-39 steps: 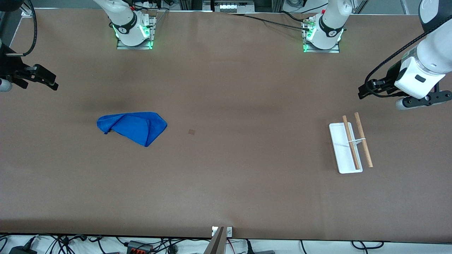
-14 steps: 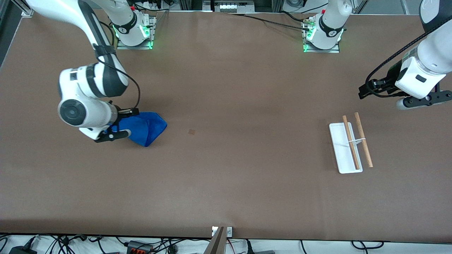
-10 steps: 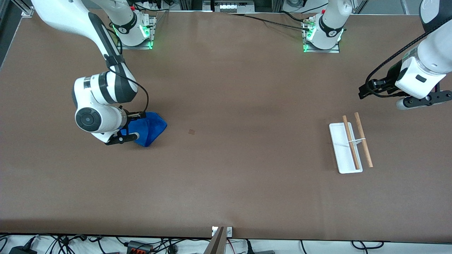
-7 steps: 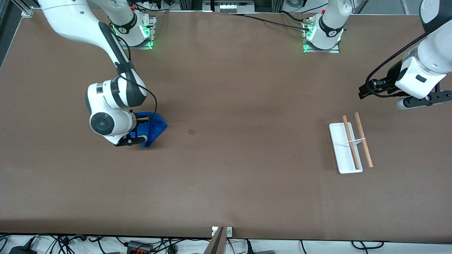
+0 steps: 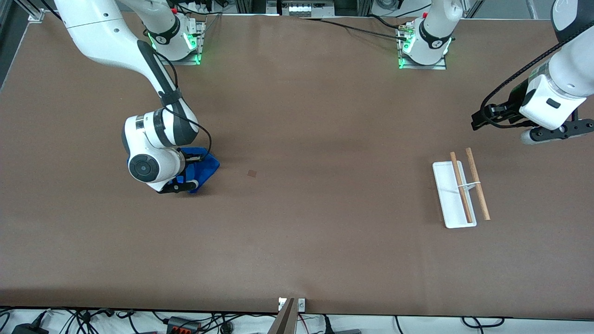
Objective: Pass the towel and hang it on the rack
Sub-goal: 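Lower the right gripper onto the blue towel and grasp its corner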
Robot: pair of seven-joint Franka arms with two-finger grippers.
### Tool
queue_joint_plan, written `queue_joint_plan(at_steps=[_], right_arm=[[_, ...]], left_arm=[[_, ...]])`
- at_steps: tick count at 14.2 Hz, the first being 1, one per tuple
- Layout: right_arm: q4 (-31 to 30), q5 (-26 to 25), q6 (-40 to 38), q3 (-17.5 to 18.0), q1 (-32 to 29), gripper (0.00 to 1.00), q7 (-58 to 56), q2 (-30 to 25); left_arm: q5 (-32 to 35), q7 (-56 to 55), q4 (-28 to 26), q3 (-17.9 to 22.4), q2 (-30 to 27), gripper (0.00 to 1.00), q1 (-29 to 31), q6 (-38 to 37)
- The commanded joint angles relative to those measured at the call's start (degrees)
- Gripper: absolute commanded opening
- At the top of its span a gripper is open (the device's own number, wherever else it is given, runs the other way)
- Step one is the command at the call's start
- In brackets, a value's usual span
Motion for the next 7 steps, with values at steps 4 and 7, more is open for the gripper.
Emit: queue_joint_plan(at_steps=[4,7], right_arm=[[1.12,3.74,0.28,-0.15,0.06,0.52,0.56,0.46],[1.21,3.74,1.85,-0.15,-0.12,0.5,0.56,0.98]], left_arm=[[-0.42,1.59,1.86,0.16,0.84,1.0,0.21,-1.33],[-0.42,1.59,1.86,0.16,0.76,1.0,0.21,-1.33]])
